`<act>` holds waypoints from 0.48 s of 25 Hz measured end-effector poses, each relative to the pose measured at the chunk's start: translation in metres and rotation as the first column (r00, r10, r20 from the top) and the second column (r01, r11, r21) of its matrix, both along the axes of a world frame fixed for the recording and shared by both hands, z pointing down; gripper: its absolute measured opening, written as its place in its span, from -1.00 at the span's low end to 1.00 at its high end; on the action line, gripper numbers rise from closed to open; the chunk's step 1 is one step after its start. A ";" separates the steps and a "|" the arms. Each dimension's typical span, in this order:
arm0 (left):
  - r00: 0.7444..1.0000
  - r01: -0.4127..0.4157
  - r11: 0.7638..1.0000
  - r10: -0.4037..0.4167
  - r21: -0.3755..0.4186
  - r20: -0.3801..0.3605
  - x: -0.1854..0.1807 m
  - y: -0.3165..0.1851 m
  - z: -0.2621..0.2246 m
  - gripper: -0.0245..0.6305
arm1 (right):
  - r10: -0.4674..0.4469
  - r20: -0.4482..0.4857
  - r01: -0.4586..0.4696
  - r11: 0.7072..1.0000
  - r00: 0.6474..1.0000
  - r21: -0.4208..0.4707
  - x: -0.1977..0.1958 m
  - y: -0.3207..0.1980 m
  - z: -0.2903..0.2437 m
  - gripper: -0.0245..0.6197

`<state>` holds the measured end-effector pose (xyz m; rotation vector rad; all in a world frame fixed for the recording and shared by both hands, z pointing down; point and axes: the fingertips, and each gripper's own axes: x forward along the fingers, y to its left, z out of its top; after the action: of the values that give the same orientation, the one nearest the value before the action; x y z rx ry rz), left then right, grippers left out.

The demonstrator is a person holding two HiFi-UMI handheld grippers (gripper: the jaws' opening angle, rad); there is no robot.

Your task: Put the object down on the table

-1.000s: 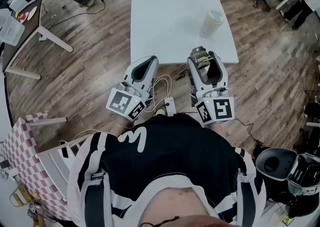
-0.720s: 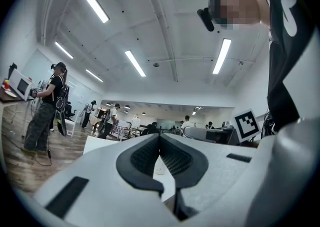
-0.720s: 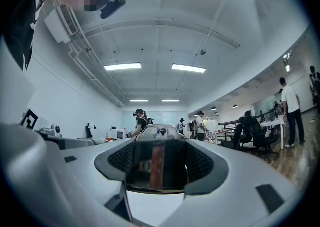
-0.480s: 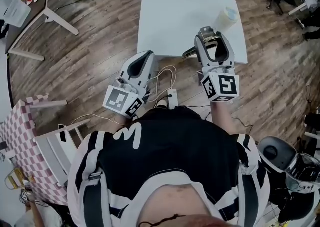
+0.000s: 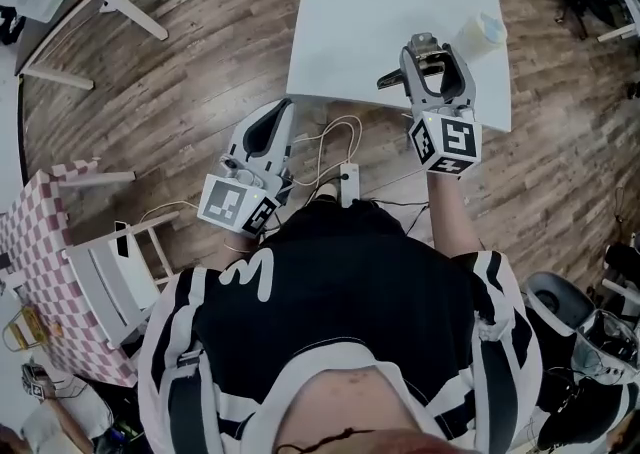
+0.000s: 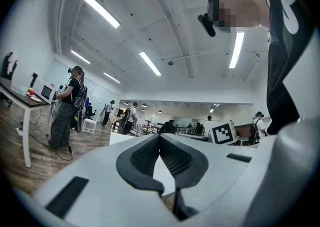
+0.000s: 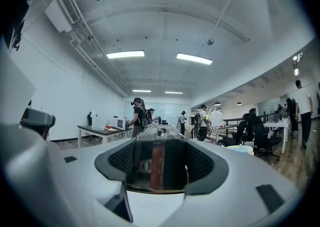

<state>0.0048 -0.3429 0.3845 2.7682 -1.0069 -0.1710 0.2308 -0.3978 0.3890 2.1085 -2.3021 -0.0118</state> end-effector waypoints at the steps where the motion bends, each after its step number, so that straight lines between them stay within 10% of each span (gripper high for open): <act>1: 1.000 0.008 1.000 -0.008 -0.004 0.001 -0.002 0.000 0.001 -0.91 | -0.001 -0.002 0.001 1.000 1.000 -0.008 0.000 -0.004 0.004 -0.02; 12: 0.997 0.073 0.997 -0.073 -0.014 0.017 -0.027 0.002 0.007 -0.91 | -0.003 -0.030 0.001 0.997 1.000 -0.081 0.001 -0.037 0.048 -0.02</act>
<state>-0.0225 -0.3405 0.3914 2.7256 -1.1094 -0.1503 0.2319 -0.4350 0.4374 2.0531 -2.2479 0.0493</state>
